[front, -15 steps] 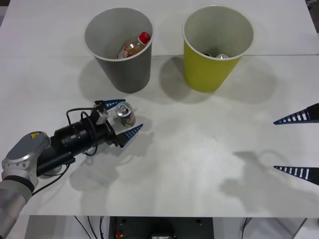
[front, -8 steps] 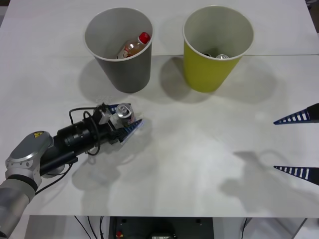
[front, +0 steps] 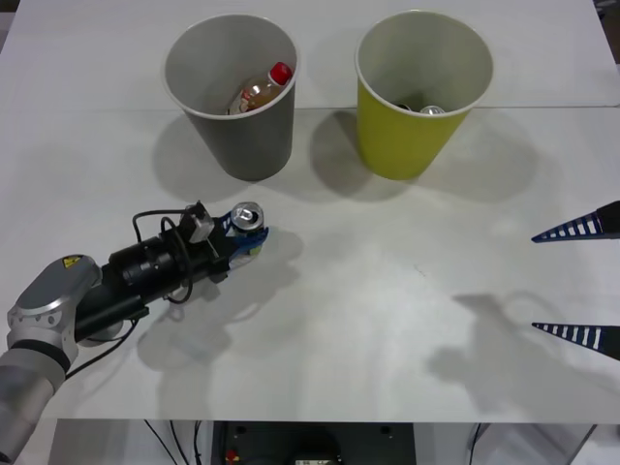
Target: Put the can into the green bin and the plastic bottle into the gray bin
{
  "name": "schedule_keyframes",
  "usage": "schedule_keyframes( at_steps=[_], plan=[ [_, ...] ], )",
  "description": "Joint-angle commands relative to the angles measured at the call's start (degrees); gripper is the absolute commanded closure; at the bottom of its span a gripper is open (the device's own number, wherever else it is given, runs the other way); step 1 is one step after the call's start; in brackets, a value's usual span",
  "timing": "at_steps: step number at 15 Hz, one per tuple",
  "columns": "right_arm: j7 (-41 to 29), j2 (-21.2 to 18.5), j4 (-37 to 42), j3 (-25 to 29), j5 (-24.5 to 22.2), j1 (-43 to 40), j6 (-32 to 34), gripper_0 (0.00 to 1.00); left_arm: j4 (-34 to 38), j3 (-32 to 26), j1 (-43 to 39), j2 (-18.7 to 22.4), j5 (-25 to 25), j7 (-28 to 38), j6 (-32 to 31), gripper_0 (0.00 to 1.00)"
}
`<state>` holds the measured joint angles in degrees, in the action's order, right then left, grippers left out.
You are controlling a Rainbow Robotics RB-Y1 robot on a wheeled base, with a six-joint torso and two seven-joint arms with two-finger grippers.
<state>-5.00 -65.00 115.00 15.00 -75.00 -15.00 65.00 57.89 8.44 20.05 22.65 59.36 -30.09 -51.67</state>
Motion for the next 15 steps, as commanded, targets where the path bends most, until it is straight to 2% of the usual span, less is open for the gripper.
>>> schedule_keyframes(
  at_steps=[1,3,6,9,11,15],
  plan=[
    [0.0,0.0,0.0,0.0,0.0,0.0,0.0,0.00,3.0,1.1,-0.9,1.9,0.1,2.0,0.4,1.00],
    [0.0,0.0,0.0,0.0,0.0,0.0,0.0,0.00,9.3,2.1,-3.3,3.8,2.9,7.7,2.7,1.00],
    [0.0,0.0,0.0,0.0,0.0,0.0,0.0,0.00,25.3,1.8,-9.2,7.1,15.1,23.5,7.3,1.00],
    [0.0,0.0,0.0,0.0,0.0,0.0,0.0,0.00,37.8,0.3,-12.7,9.4,27.5,39.5,7.6,1.00],
    [0.0,0.0,0.0,0.0,0.0,0.0,0.0,0.00,44.9,-1.2,-14.2,10.0,35.1,49.4,5.3,1.00],
    [0.0,0.0,0.0,0.0,0.0,0.0,0.0,0.00,63.1,-5.4,-15.7,10.0,52.3,71.5,-6.1,1.00]
  ],
)
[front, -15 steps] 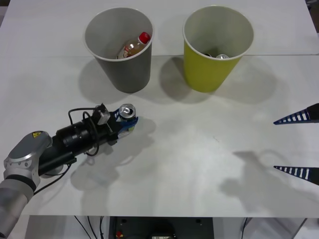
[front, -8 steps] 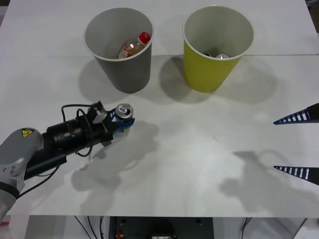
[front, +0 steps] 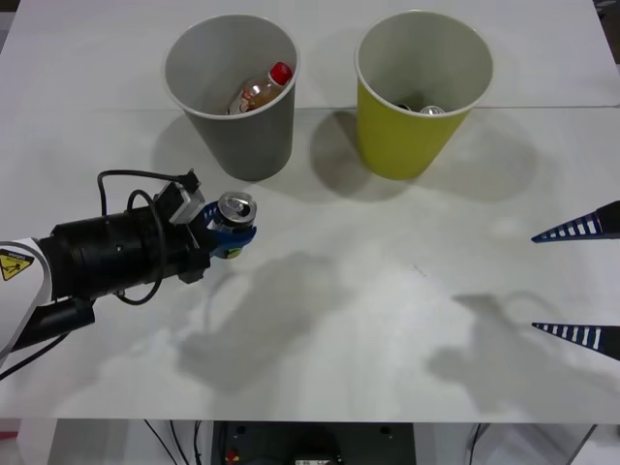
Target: Put the can into the green bin and the plastic bottle into the gray bin
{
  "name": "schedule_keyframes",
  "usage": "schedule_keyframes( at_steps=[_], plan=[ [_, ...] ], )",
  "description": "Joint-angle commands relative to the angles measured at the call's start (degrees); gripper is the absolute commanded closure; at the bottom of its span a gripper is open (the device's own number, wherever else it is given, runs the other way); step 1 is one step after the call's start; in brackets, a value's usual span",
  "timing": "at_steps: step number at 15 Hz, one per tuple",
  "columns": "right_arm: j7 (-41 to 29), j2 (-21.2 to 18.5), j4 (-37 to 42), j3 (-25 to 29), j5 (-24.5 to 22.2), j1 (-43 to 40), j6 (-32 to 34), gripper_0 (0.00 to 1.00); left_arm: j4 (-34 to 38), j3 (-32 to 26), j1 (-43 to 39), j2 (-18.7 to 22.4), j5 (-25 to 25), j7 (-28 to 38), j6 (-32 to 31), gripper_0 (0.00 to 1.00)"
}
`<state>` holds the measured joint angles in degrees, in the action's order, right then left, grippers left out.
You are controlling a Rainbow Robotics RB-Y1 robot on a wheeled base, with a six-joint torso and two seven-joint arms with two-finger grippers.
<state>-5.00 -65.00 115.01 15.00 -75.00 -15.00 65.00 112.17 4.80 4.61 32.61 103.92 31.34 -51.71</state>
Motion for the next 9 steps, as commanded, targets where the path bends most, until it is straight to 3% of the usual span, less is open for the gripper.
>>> schedule_keyframes(
  at_steps=[1,3,5,9],
  plan=[
    [0.0,0.0,0.0,0.0,0.0,0.0,0.0,0.00,12.4,-2.4,-0.2,0.0,10.8,14.4,-8.7,1.00],
    [0.0,0.0,0.0,0.0,0.0,0.0,0.0,0.00,20.5,-2.2,1.6,-1.1,19.0,26.0,-16.6,1.00],
    [0.0,0.0,0.0,0.0,0.0,0.0,0.0,0.00,23.3,-1.6,6.2,-3.6,24.4,33.1,-24.0,1.00],
    [0.0,0.0,0.0,0.0,0.0,0.0,0.0,0.00,23.3,2.4,18.2,-5.5,30.3,40.6,-35.3,1.00]
  ],
)
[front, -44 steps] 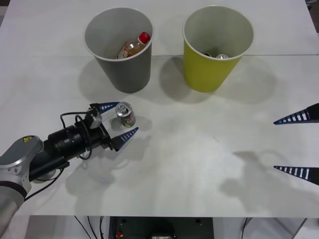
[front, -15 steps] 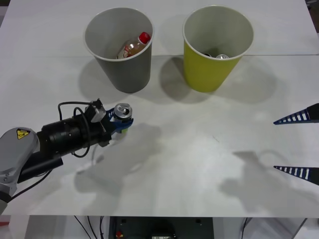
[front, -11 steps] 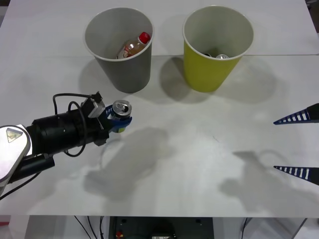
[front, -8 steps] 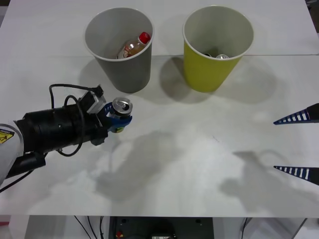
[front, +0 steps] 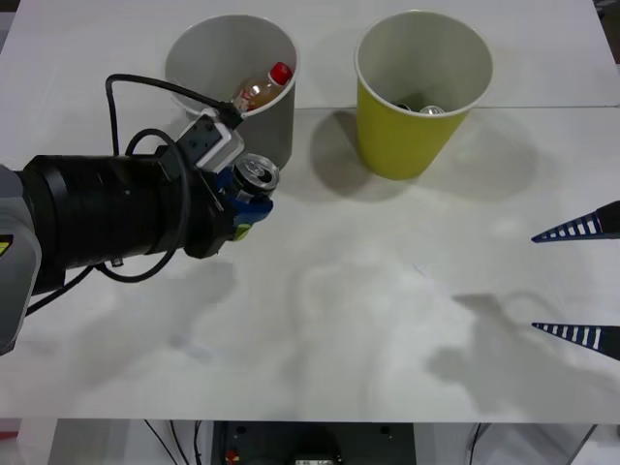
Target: Put the can into the green bin and the plastic bottle into the gray bin
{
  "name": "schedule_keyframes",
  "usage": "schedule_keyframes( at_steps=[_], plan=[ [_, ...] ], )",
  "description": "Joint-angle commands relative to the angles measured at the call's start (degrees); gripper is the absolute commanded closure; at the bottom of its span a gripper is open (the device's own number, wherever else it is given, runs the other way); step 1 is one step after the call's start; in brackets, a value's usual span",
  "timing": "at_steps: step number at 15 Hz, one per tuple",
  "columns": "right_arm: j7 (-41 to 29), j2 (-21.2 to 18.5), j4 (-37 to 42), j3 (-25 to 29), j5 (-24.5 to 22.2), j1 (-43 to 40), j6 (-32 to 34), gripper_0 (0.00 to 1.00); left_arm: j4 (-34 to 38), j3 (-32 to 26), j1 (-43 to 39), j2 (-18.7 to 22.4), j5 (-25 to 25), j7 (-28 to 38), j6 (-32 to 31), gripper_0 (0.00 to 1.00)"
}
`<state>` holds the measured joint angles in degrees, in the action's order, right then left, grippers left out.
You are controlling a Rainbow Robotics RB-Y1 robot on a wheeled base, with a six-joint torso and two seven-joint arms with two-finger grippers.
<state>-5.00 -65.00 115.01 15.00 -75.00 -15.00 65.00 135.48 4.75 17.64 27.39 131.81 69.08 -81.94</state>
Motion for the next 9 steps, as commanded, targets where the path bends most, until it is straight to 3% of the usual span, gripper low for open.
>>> schedule_keyframes(
  at_steps=[1,5,9],
  plan=[
    [0.0,0.0,0.0,0.0,0.0,0.0,0.0,0.00,-0.4,3.7,8.2,-0.8,2.8,4.6,-7.1,1.00],
    [0.0,0.0,0.0,0.0,0.0,0.0,0.0,0.00,-8.0,4.6,18.8,-5.6,2.1,5.1,-8.1,1.00],
    [0.0,0.0,0.0,0.0,0.0,0.0,0.0,0.00,-20.3,6.4,31.6,-5.8,-0.3,8.2,-8.1,1.00]
  ],
)
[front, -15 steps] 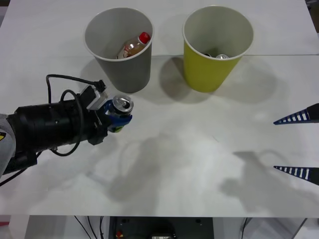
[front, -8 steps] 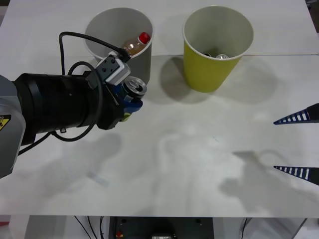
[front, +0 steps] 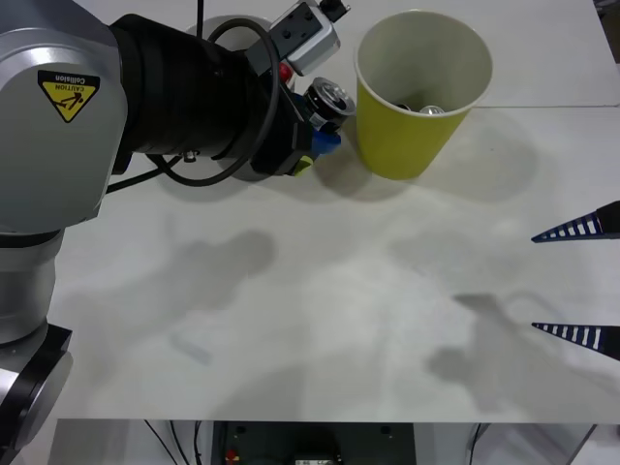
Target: Put the can into the green bin and the plastic bottle into the gray bin
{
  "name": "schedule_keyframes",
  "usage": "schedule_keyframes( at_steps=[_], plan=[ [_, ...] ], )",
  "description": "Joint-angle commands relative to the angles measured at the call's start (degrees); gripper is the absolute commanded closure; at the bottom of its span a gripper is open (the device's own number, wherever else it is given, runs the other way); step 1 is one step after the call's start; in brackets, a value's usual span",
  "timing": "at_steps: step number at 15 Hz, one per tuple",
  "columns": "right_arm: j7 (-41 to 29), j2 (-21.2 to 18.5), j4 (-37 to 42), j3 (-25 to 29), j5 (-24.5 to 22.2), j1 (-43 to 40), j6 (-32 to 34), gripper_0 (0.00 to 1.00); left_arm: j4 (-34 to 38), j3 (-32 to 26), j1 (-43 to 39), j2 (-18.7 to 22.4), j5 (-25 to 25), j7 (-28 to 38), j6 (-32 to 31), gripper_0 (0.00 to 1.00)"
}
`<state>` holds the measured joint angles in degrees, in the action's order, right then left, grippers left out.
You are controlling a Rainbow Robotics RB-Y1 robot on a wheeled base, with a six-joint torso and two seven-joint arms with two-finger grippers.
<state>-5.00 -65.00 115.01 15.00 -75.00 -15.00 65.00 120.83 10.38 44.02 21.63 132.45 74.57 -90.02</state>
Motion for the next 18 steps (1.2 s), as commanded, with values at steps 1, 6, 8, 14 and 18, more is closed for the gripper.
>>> schedule_keyframes(
  at_steps=[1,6,8,14,18],
  plan=[
    [0.0,0.0,0.0,0.0,0.0,0.0,0.0,0.00,-9.2,1.2,8.1,0.0,-1.4,2.8,0.4,1.00],
    [0.0,0.0,0.0,0.0,0.0,0.0,0.0,0.00,-28.5,1.7,20.8,-3.6,-1.8,2.7,10.3,1.00],
    [0.0,0.0,0.0,0.0,0.0,0.0,0.0,0.00,-33.8,3.9,23.9,-4.9,-1.4,2.6,15.8,1.00],
    [0.0,0.0,0.0,0.0,0.0,0.0,0.0,0.00,-50.4,9.6,31.4,-9.1,0.3,1.1,29.0,1.00],
    [0.0,0.0,0.0,0.0,0.0,0.0,0.0,0.00,-60.0,9.7,34.5,-11.9,0.4,-2.0,36.1,1.00]
  ],
)
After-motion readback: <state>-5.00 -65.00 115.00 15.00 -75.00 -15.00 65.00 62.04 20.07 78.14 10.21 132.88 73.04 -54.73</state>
